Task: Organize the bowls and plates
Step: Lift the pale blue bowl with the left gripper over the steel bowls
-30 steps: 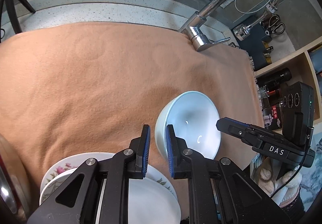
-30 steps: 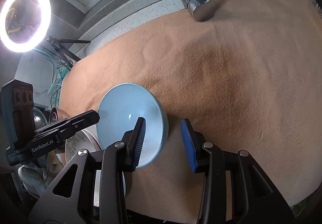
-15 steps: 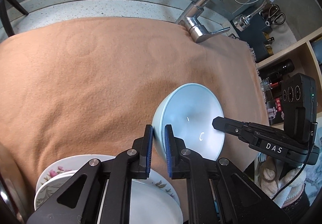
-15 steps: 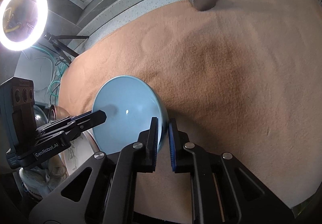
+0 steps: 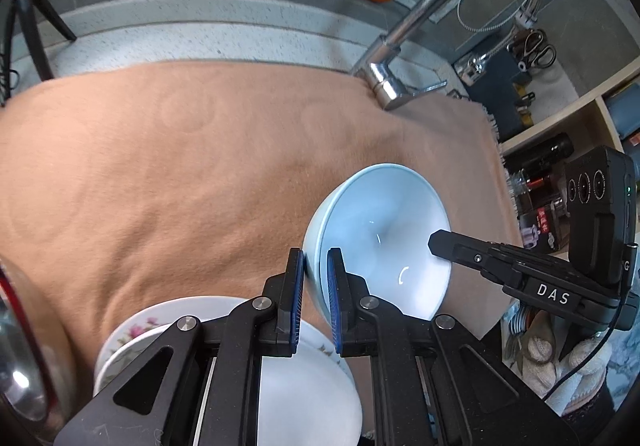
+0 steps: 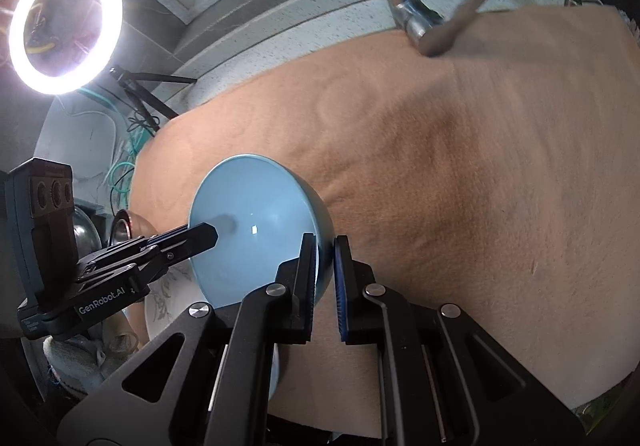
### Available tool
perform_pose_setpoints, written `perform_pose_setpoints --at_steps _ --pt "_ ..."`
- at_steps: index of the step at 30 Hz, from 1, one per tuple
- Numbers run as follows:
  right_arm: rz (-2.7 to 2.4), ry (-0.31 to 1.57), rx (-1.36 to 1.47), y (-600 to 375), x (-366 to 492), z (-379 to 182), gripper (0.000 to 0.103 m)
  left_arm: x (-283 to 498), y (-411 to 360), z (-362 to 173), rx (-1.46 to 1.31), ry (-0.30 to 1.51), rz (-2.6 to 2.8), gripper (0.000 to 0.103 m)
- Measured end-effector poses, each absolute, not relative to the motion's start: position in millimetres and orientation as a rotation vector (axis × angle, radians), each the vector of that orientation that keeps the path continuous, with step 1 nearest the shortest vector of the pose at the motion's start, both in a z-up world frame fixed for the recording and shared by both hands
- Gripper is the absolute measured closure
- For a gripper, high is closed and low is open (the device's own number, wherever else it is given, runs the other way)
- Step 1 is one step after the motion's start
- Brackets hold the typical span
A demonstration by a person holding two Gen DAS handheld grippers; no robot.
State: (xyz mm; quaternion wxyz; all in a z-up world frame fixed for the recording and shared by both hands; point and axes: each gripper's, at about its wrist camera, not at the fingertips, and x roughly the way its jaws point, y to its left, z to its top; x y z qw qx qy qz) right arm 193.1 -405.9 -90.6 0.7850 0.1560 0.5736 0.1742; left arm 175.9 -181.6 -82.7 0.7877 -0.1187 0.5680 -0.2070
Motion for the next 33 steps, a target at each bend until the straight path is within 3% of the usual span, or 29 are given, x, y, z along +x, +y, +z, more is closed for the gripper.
perform_pose_setpoints --at_steps 13,33 --pt "0.521 1.167 0.242 -327.1 191.5 -40.3 0.094 146.2 -107.4 -44.7 -0.333 1.113 -0.357 0.093" --pt "0.745 1.179 0.111 -177.2 169.9 -33.1 0.094 93.3 21.8 -31.9 -0.442 1.049 -0.126 0.093"
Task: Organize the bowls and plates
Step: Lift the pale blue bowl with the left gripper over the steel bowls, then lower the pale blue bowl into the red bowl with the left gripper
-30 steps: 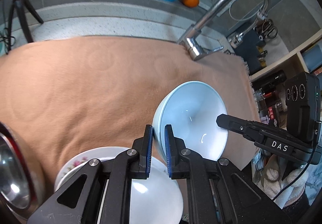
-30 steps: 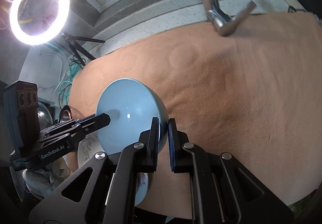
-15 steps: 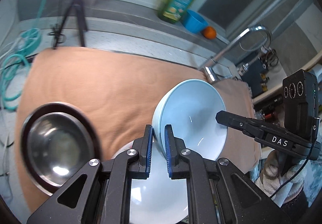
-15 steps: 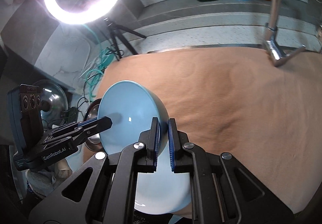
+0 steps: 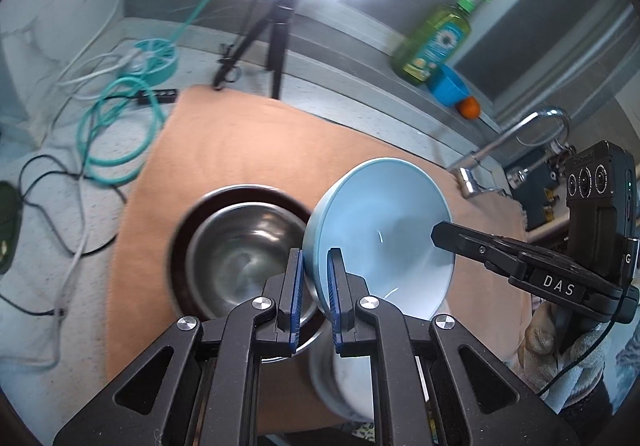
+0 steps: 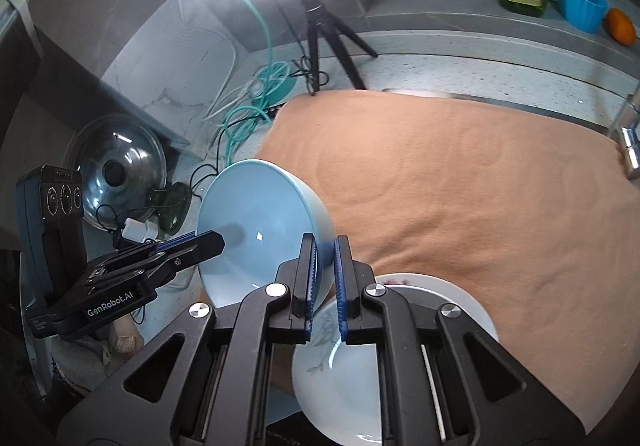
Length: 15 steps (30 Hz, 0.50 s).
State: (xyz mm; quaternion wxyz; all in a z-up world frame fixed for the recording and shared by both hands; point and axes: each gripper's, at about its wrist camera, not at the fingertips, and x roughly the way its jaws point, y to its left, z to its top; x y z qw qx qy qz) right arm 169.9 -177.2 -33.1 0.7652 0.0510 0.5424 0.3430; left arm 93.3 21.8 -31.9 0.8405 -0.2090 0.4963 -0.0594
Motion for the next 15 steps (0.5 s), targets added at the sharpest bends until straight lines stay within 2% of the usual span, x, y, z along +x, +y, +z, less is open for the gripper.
perform_pose_setpoints --at_steps 15 --pt "0.766 1.272 0.087 -123.9 169.2 -68.3 0.094 84.6 68.7 -60.4 -0.499 1.108 -0.044 0.093"
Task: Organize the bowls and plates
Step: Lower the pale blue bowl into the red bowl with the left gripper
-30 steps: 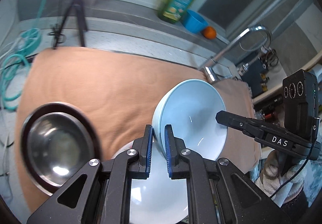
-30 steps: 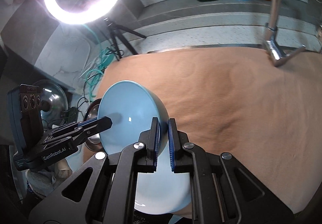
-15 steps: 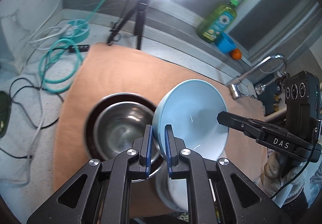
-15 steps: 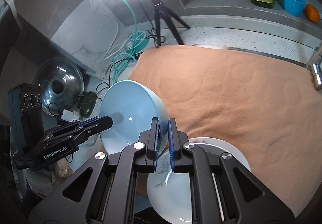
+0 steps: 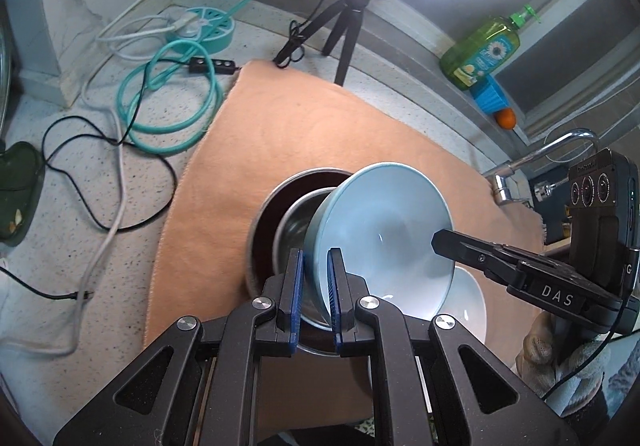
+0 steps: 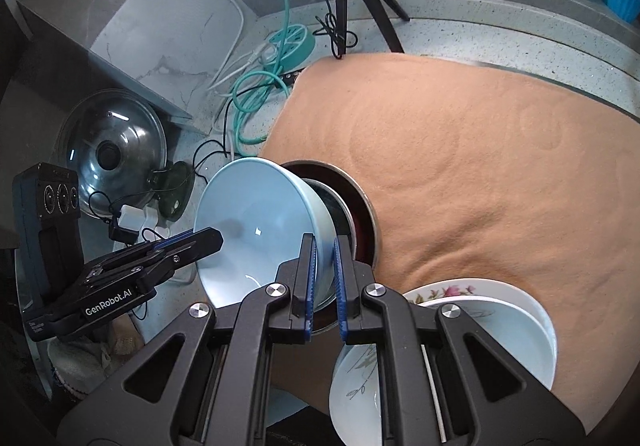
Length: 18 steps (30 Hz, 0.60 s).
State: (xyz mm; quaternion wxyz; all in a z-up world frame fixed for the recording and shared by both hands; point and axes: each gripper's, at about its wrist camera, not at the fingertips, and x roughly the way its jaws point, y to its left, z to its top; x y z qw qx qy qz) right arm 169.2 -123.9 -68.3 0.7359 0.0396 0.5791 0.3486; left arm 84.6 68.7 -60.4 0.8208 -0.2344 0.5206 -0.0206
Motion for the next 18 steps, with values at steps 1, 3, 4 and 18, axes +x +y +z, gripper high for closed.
perform_pose_setpoints --at_steps 1,3,4,18 --pt "0.764 1.278 0.085 -122.5 169.2 -70.5 0.094 84.6 70.4 -62.3 -0.500 1.112 -0.043 0.093" --pt "0.759 1.286 0.082 -120.5 169.3 -73.8 0.094 85.2 71.5 -64.9 -0.501 1.120 -0.042 0.093" --pt "0.756 1.291 0.081 -119.6 169.6 -75.7 0.094 85.6 71.6 -66.0 -0.500 1.124 -0.042 0.093" --pt "0.725 1.342 0.073 -114.1 176.8 -97.3 0.094 93.2 70.3 -80.9 -0.492 1.174 -0.034 0.093"
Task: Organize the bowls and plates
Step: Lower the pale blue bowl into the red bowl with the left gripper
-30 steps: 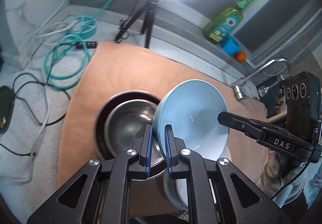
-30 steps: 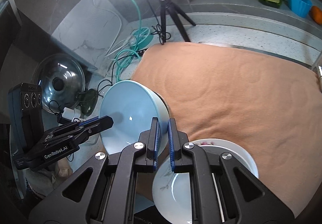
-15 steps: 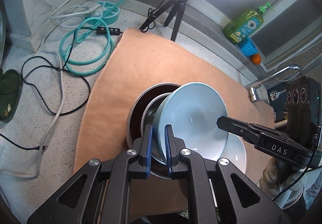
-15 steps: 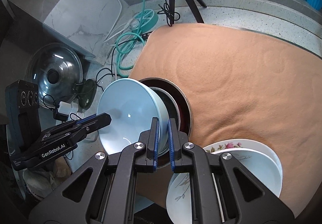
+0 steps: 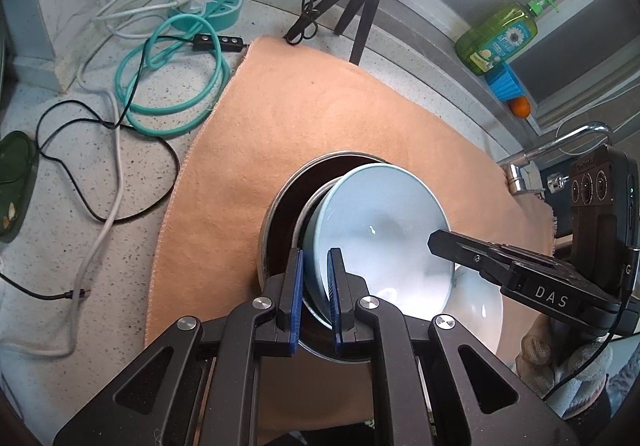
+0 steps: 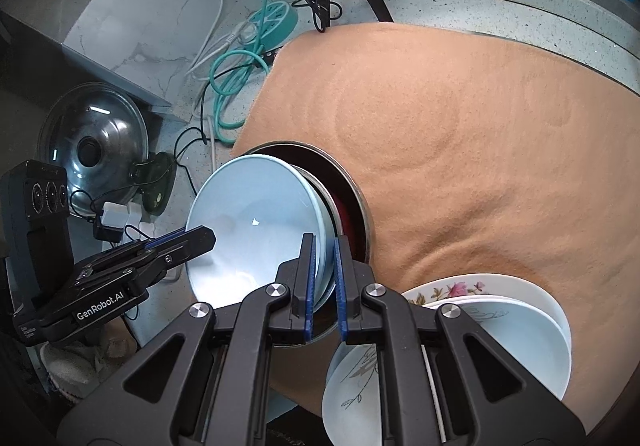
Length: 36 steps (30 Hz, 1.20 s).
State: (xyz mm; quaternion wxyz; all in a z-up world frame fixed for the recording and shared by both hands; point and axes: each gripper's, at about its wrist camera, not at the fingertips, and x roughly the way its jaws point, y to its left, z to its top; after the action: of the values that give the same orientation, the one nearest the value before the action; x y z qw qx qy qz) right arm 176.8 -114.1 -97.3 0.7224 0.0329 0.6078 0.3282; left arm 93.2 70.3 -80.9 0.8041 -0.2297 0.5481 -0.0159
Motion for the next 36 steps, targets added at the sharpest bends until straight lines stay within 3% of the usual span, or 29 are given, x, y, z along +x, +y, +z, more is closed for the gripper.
perform_pose_setpoints --at_steps 17,22,36 --pt "0.739 1.322 0.025 -112.0 176.7 -96.9 0.091 93.4 72.8 -79.4 -0.496 1.148 -0.020 0.093" --pt "0.744 1.288 0.035 -117.6 175.8 -88.4 0.076 90.8 75.6 -70.9 -0.482 1.118 -0.010 0.093" --pt "0.715 1.244 0.108 -150.4 181.0 -74.7 0.076 70.0 91.8 -59.5 -0.518 1.054 0.021 0.092"
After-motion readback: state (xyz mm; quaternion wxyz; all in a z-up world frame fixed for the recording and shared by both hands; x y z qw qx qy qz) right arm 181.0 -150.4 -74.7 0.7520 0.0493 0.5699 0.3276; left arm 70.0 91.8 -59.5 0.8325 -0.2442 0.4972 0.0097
